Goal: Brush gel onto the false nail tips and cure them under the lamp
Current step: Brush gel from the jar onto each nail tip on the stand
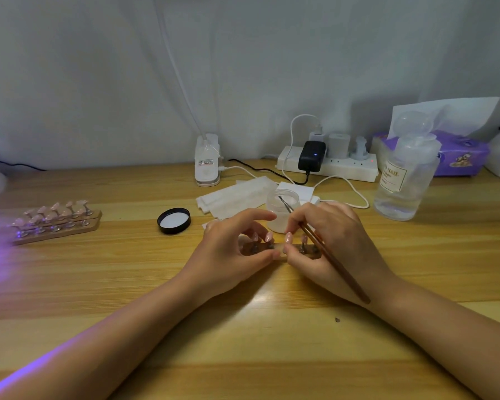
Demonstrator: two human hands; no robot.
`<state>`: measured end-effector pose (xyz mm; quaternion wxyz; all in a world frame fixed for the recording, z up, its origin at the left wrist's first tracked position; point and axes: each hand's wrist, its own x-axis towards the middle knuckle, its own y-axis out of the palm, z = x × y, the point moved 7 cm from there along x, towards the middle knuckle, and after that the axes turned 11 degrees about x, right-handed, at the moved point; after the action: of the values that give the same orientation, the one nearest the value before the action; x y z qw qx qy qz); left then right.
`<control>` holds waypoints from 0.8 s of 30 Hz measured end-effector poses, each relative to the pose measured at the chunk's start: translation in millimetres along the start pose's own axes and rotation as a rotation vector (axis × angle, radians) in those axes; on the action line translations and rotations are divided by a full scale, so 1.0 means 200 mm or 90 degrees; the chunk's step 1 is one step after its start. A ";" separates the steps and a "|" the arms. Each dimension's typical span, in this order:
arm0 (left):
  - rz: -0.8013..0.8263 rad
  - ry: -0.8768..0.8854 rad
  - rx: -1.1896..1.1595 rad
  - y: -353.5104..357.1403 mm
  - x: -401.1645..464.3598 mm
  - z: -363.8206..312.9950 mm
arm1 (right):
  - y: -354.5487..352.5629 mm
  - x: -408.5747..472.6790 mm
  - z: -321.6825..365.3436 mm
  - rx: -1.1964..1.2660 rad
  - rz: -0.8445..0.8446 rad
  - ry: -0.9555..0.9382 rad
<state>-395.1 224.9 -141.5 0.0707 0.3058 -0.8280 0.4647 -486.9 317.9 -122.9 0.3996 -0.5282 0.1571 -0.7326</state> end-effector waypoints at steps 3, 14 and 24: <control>-0.002 0.001 -0.005 0.00 0.00 0.00 | 0.00 0.00 0.01 -0.016 -0.017 -0.024; -0.061 0.098 0.068 -0.03 -0.01 -0.06 | -0.04 0.00 0.04 0.090 -0.111 -0.053; -0.177 0.177 0.106 -0.09 -0.04 -0.13 | -0.04 0.00 0.06 0.189 -0.102 -0.039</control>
<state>-383.0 242.1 -117.6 0.2222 0.3544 -0.7190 0.5550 -479.1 325.4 -113.1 0.4184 -0.4960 -0.0076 -0.7608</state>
